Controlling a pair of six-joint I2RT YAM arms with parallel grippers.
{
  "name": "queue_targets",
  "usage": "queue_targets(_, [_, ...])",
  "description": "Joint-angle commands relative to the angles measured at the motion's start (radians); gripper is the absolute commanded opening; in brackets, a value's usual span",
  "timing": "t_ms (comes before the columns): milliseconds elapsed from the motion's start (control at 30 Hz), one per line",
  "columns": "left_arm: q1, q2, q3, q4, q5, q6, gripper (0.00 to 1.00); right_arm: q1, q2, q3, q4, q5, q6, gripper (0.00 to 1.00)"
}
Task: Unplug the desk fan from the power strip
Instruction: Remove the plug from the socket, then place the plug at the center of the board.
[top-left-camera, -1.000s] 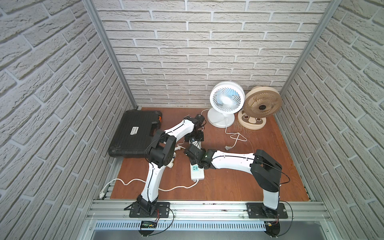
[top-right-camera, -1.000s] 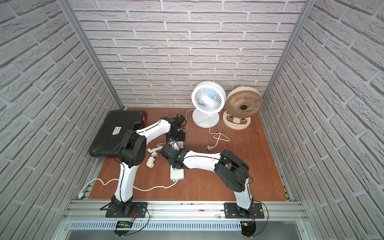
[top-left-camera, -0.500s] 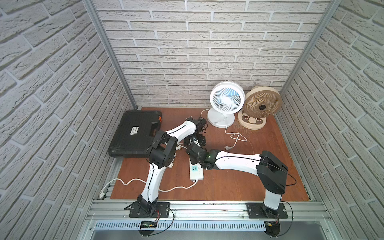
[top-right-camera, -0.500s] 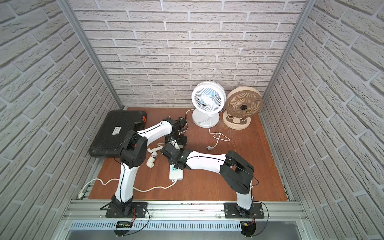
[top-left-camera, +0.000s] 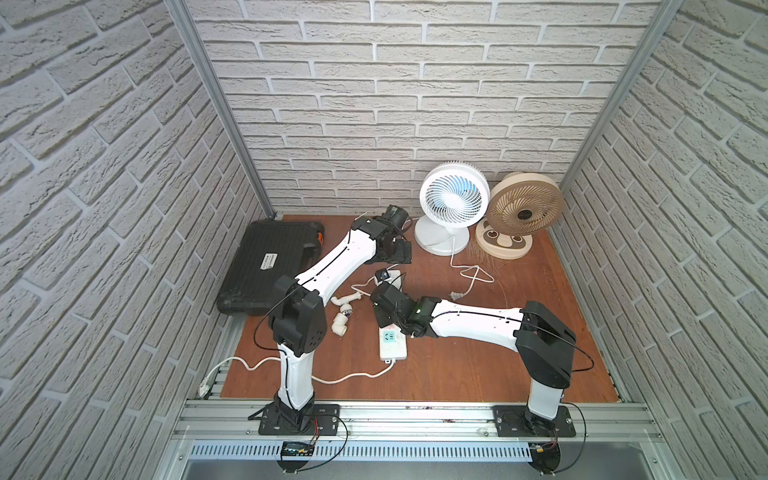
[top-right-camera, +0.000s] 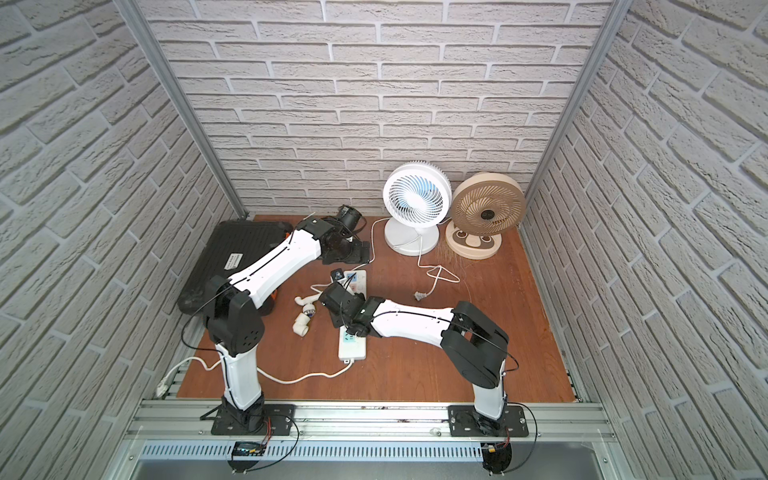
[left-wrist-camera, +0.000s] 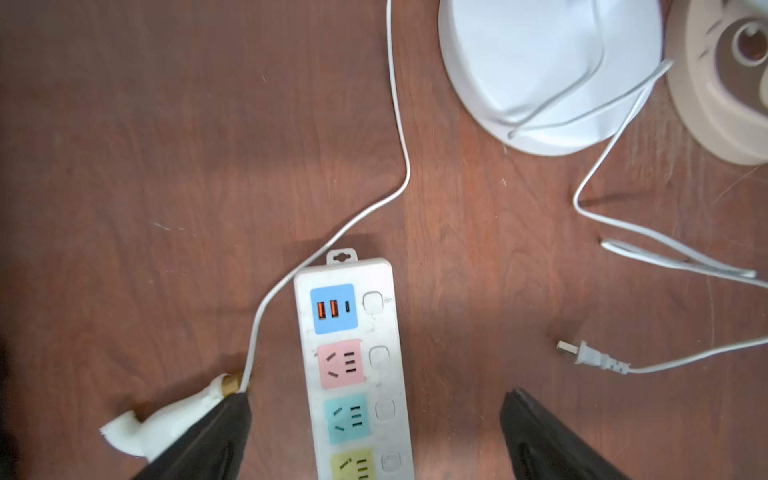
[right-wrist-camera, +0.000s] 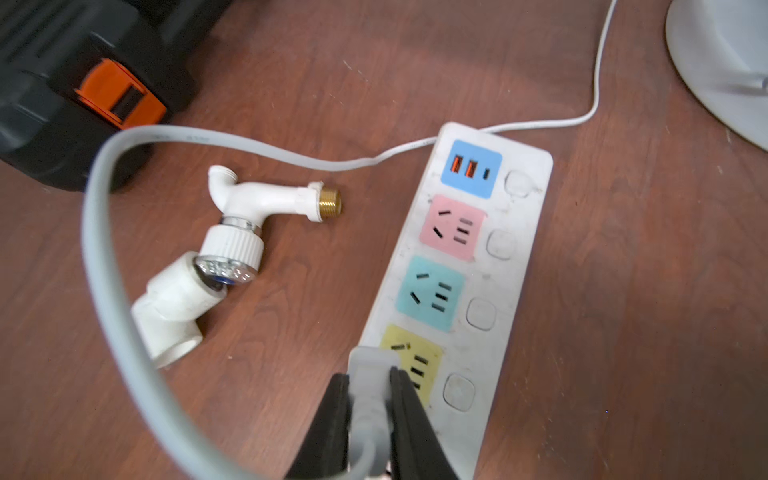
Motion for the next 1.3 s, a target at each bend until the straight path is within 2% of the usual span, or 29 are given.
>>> queue_targets(0, [0.027,-0.126,-0.073,0.115,-0.059,0.041,0.98,-0.040,0.021,0.082,0.029,-0.026,-0.028,0.03])
queue_targets(200, [0.141,-0.347,-0.255,0.264,0.042,0.024,0.98,-0.128,0.134,0.255,-0.005,-0.097,-0.041,0.03])
queue_targets(367, [0.221,-0.547,-0.437,0.396,0.020,-0.002,0.98,-0.188,0.260,0.435,-0.060,-0.140,-0.051,0.03])
queue_targets(533, [0.260,-0.685,-0.556,0.483,0.005,-0.028,0.98,-0.250,0.383,0.609,-0.092,-0.180,-0.043,0.03])
queue_targets(867, [0.259,-0.754,-0.760,0.605,0.013,-0.082,0.98,-0.383,0.606,0.906,-0.144,-0.258,0.039,0.03])
queue_targets(1133, [0.247,-0.767,-0.920,0.701,-0.018,-0.094,0.98,-0.451,0.720,1.025,-0.151,-0.281,0.076,0.03])
queue_targets(1267, [0.246,-0.763,-0.955,0.731,-0.028,-0.081,0.98,-0.464,0.765,1.069,-0.175,-0.281,0.079,0.09])
